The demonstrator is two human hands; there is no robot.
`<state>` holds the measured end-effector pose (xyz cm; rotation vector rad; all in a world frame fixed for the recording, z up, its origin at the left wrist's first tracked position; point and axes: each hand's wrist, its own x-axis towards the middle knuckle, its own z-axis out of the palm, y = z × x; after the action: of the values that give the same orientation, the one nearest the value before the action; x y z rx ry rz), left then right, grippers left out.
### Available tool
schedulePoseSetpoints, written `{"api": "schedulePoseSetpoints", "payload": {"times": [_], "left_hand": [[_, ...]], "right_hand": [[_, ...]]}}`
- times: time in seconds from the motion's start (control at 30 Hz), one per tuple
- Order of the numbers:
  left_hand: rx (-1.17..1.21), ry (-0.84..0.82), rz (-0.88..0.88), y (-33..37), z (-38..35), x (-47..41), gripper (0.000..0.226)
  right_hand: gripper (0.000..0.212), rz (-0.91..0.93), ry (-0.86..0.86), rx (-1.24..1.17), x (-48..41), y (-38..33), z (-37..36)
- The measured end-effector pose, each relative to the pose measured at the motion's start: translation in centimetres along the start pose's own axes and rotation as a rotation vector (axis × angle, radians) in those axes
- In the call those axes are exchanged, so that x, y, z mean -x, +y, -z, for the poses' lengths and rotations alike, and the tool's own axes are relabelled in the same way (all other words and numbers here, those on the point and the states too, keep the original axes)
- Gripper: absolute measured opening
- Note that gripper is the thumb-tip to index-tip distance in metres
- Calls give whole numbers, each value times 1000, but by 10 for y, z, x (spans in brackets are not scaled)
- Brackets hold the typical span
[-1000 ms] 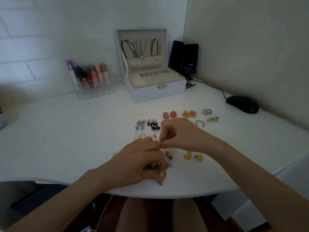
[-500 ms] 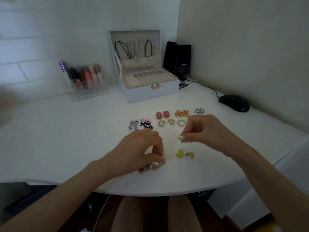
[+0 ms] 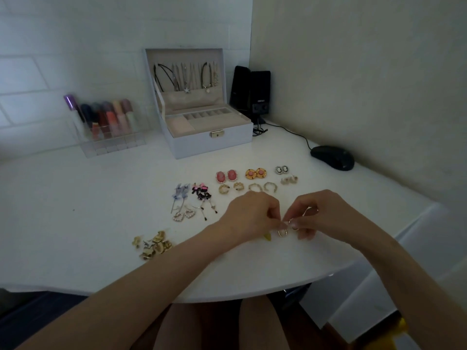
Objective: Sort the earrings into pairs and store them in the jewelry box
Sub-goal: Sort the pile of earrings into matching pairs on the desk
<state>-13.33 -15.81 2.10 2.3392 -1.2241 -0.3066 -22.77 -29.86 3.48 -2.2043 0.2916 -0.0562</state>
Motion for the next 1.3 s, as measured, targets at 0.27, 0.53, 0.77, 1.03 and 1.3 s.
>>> {"api": "schedulePoseSetpoints", "payload": {"times": [0.27, 0.53, 0.77, 1.03, 1.3], "left_hand": [[-7, 27, 0, -5, -1, 1, 19], [-114, 13, -165, -17, 12, 20, 28], [-206, 47, -171, -20, 4, 17, 22], [-136, 158, -184, -24, 18, 25, 28], [-34, 180, -114, -45, 44, 62, 5]], "right_hand": [[12, -15, 7, 52, -6, 6, -6], [27, 79, -35, 234, -1, 12, -5], [20, 108, 7, 262, -5, 12, -13], [22, 158, 82, 246, -1, 6, -15], [7, 358, -6, 180, 8, -25, -54]]}}
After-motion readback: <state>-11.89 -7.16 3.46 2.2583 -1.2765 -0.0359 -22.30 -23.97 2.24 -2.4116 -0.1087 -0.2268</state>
